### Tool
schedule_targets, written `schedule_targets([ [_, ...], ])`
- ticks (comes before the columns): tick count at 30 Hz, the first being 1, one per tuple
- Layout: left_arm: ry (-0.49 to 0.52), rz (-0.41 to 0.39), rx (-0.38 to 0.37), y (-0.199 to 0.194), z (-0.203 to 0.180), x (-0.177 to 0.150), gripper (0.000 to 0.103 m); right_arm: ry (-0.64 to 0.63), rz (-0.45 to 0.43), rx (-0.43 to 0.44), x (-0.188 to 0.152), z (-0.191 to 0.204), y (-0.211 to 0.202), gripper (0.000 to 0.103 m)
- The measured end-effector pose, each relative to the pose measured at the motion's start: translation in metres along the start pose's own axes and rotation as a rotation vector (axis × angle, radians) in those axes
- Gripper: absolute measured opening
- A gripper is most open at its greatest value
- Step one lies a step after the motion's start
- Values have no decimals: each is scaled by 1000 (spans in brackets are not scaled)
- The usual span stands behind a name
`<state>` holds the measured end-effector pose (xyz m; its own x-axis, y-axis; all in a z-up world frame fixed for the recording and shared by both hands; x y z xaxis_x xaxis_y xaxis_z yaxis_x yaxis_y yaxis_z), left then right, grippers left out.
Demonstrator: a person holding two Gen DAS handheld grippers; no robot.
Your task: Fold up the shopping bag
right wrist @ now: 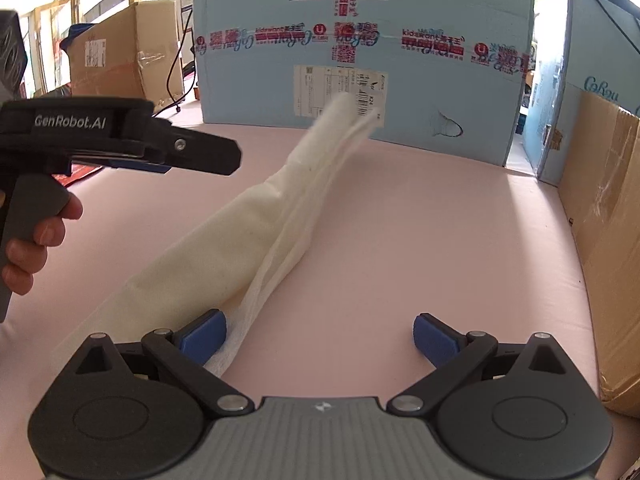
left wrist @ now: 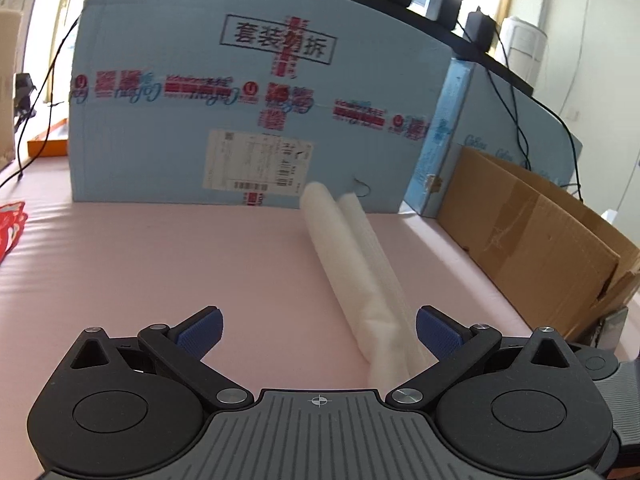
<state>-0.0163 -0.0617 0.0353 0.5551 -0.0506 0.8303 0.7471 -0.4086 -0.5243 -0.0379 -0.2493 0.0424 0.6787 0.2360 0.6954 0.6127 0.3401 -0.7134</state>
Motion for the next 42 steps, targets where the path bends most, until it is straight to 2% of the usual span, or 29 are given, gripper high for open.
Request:
schedule_targets([
  [2,58,20,15,3,-9,-1,103,-6,-6,4,-1,2,0,102],
  [4,107,49,68,8,-12,-3,103,-8,-10,3,-2,2,-2,101],
  [7,235,92,262,19,-5,-12,103,-11,-12,-14,-5,0,-6,102],
  [9,289,91,377,19,5,-14,103,-2,-12,-13,-6,-3,-7,102],
  [12,317,57,543,11,23,-13,103,6,-14,-17,-7,-5,-7,102],
  [15,281,5,616,-6,38,-6,103,14,-21,-20,-8,-7,-7,102],
  [16,264,-22,615,-14,41,-5,103,20,-24,-19,-9,-8,-7,102],
  [17,258,-53,580,-23,39,-3,103,36,-34,-17,-8,-10,-8,102],
  [20,277,-88,398,-46,20,-10,103,85,-54,-3,-9,-19,-8,102],
  [22,311,-77,278,-52,3,-16,103,126,-64,12,-9,-26,-9,102],
  [24,394,-39,240,-47,-17,-26,103,156,-63,21,-9,-30,-7,102],
  [27,519,9,284,-28,-36,-39,103,166,-62,24,-10,-32,-7,101],
  [30,561,55,317,-12,-38,-44,103,150,-60,16,-11,-29,-5,102],
  [33,541,61,355,-9,-30,-42,103,145,-59,16,-11,-28,-5,102],
  [42,410,58,549,-18,28,-31,103,154,-63,25,-13,-29,-5,102],
])
Point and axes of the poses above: each gripper's, at about its wrist camera, not at the fingertips, and y roughly the way its jaws point, z to its left, x to its top, the point moved 1 cm from there along y, roughly the way its jaws point, and after that the axes turned 1 degree about x, right-handed, at the moved point
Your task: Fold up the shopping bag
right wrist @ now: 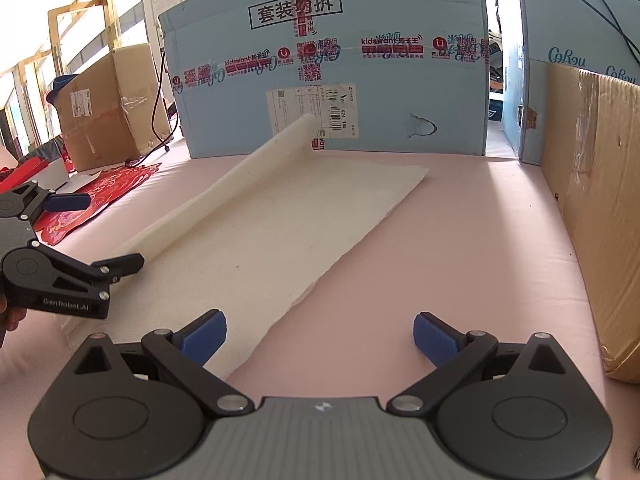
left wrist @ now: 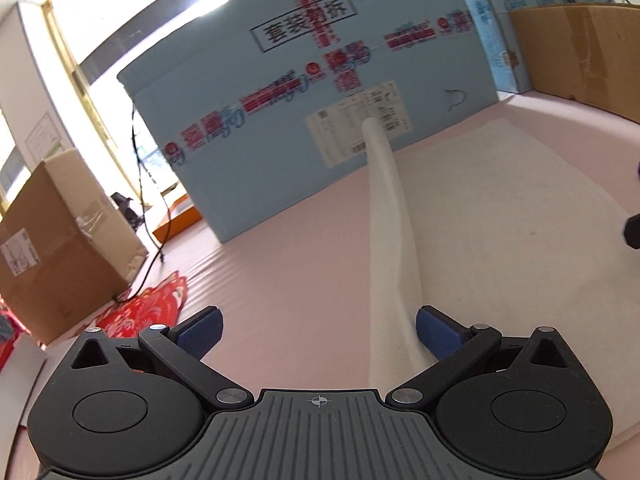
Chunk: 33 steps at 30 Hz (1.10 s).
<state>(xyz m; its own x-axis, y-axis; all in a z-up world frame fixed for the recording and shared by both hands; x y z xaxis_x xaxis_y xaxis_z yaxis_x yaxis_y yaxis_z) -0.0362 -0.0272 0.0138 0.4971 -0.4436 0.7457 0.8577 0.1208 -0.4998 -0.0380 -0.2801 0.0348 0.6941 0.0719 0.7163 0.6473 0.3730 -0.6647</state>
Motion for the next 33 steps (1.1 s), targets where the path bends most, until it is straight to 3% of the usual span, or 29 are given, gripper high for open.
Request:
schedule_targets([
  [6,-50,11,151,6,30,-9,103,11,-5,8,0,-2,0,102],
  [8,-66,-36,135,-6,33,-11,103,17,-8,13,0,-3,-1,102],
  [11,-79,-132,27,-33,28,-12,103,50,-18,34,-1,-7,-1,102],
  [14,-37,-223,-177,-61,6,-13,103,82,-28,53,-1,-12,-2,101],
  [16,31,-254,-292,-75,-16,-17,103,95,-32,61,-1,-14,-3,101],
  [20,242,-250,-420,-92,-54,-26,103,109,-38,67,-2,-17,-3,101],
  [24,391,-228,-406,-96,-74,-36,103,109,-39,70,-3,-17,-3,101],
  [26,459,-229,-355,-94,-82,-39,103,109,-39,70,-3,-17,-3,101],
  [33,553,-241,-318,-92,-95,-33,102,111,-40,72,-4,-17,-3,101],
])
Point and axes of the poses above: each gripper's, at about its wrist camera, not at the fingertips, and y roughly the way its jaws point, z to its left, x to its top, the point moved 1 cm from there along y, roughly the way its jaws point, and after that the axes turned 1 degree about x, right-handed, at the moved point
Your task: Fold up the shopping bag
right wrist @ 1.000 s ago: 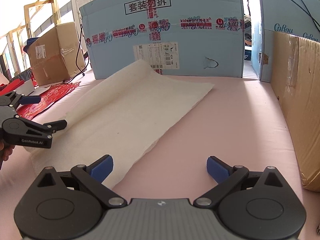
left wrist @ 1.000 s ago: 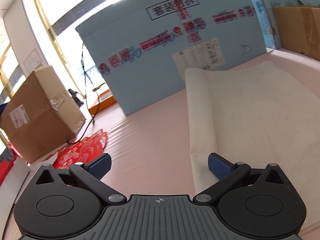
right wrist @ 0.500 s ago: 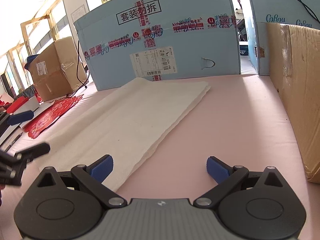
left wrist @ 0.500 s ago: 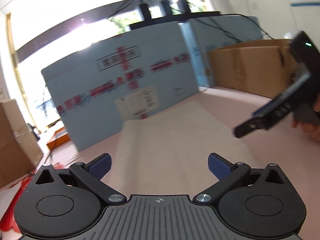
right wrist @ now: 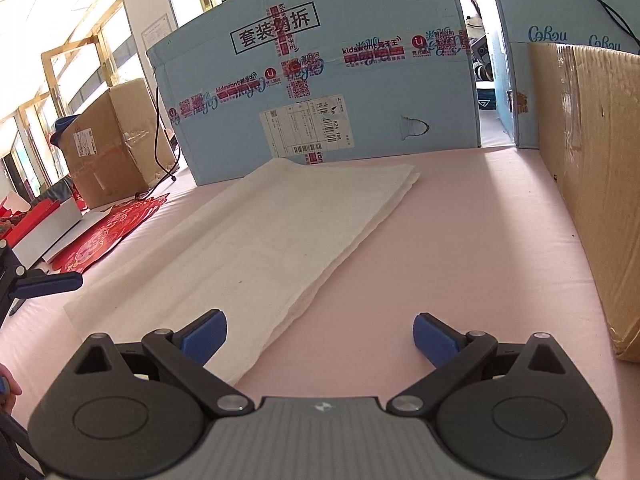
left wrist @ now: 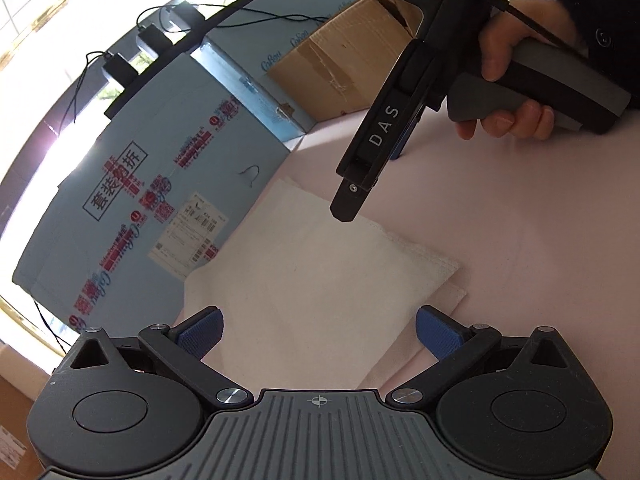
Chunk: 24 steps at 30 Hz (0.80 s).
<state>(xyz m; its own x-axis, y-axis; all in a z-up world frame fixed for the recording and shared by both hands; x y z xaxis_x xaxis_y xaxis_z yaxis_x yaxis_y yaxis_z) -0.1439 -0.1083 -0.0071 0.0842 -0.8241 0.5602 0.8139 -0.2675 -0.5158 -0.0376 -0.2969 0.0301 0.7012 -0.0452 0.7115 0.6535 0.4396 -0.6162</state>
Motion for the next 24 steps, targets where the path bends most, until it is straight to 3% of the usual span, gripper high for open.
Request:
schedule_targets([
  [5,-110,4,-86,14,12,6,91,19,-7,12,-1,-3,-1,101],
  [8,-194,13,-140,25,18,9,77,34,-11,21,-1,-4,-1,101],
  [11,-284,21,-195,37,25,9,60,45,-14,28,-1,-5,-2,101],
  [13,-360,28,-233,44,33,8,32,52,-17,31,-1,-6,-2,101],
  [14,-404,30,-244,46,39,6,27,57,-20,32,-1,-7,-3,101],
  [16,-487,25,-250,49,50,-1,15,70,-25,39,-2,-9,-4,101],
  [19,-625,3,-211,47,73,-14,9,95,-30,65,-2,-13,-5,101],
  [24,-783,-66,-91,27,108,-36,3,148,10,215,-1,-16,-1,97],
])
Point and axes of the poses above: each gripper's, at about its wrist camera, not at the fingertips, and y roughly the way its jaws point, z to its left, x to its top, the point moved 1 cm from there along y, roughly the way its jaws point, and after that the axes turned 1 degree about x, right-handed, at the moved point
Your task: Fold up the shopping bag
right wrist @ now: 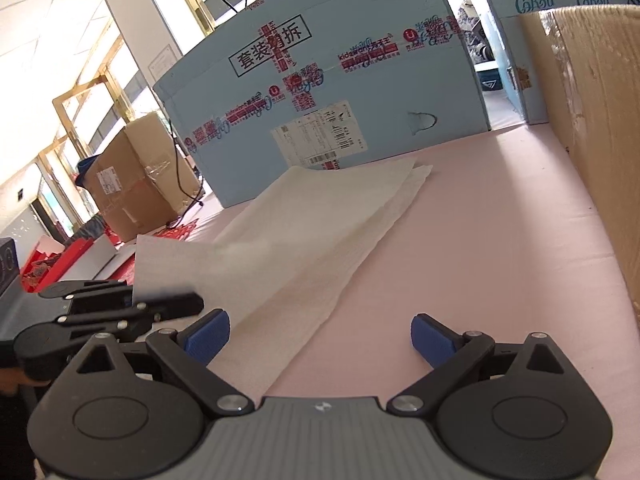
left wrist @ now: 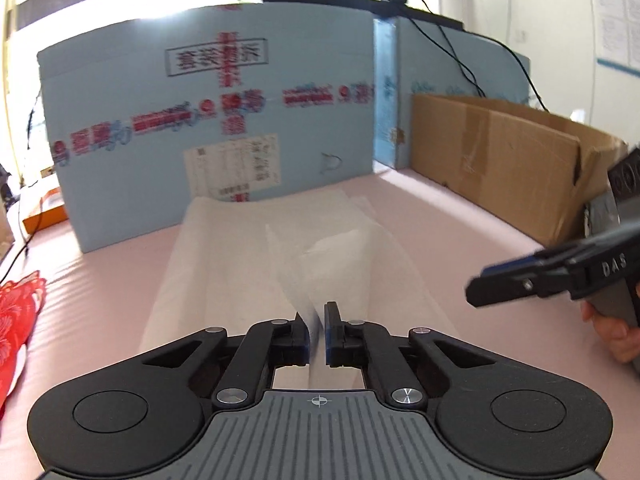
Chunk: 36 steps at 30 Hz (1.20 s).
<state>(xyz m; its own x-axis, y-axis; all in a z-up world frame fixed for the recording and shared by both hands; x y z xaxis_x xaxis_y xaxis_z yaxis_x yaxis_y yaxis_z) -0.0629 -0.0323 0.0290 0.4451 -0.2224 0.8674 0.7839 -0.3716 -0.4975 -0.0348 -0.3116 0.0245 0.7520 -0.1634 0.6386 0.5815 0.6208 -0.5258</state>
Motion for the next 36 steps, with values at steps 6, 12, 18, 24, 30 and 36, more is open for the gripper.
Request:
schedule_targets([
  [6,-101,-70,-37,-15,21,1,3,21,96,84,1,14,15,96],
  [12,-167,-138,-41,-19,32,3,3,-37,139,4,9,38,38,80],
  [18,-233,-206,25,-31,51,2,3,-158,123,-80,6,57,55,27],
  [24,-299,-277,116,-54,75,-1,3,-201,103,-103,1,55,50,3],
  [30,-362,-358,250,-88,94,-8,3,-241,33,-168,0,48,24,1],
  [36,-380,-336,404,-109,95,-32,3,-247,-26,-252,0,32,-6,1],
])
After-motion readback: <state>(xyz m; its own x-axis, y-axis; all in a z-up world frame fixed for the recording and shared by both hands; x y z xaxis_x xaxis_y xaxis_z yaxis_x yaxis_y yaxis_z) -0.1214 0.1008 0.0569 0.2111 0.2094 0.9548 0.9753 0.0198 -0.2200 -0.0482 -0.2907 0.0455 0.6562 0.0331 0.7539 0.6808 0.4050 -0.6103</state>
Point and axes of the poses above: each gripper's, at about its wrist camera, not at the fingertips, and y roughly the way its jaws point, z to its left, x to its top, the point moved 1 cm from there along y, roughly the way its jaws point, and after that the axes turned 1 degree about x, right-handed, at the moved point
